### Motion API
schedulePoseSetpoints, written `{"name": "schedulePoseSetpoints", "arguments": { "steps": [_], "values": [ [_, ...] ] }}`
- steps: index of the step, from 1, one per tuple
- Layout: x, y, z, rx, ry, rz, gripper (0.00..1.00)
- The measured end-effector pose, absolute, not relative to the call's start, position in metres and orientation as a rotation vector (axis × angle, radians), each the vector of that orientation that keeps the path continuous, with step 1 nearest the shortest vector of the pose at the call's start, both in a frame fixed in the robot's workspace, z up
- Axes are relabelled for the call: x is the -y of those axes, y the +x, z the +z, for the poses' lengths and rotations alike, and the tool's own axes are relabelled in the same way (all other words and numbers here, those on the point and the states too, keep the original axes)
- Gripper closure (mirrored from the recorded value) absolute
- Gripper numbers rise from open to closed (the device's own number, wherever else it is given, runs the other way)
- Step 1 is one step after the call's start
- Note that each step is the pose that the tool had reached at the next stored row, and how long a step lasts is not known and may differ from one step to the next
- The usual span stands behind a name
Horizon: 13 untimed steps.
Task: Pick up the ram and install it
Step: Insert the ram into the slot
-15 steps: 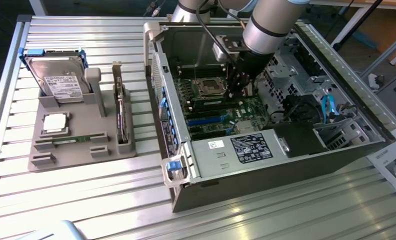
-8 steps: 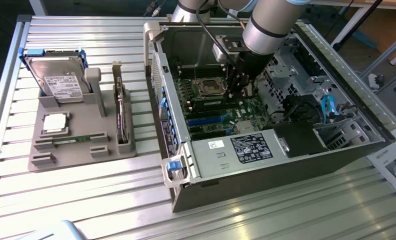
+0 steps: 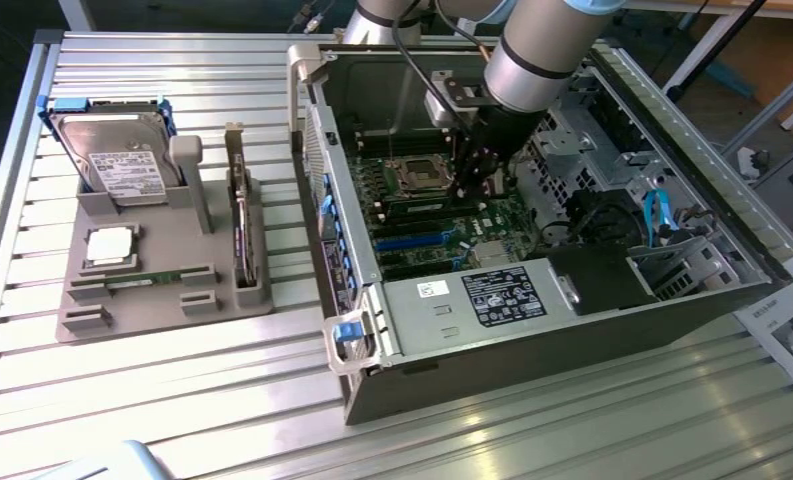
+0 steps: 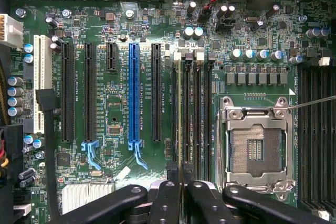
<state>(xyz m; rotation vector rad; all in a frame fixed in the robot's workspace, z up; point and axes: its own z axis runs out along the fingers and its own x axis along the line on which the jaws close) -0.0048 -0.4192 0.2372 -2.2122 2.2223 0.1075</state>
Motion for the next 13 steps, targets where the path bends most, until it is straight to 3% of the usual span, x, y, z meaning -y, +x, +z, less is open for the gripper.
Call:
{"name": "schedulePoseSetpoints", "arguments": {
  "steps": [13],
  "values": [
    [0.4184, -0.0049, 0.2387, -2.222, -2.212, 0.108, 0.88]
  ]
}}
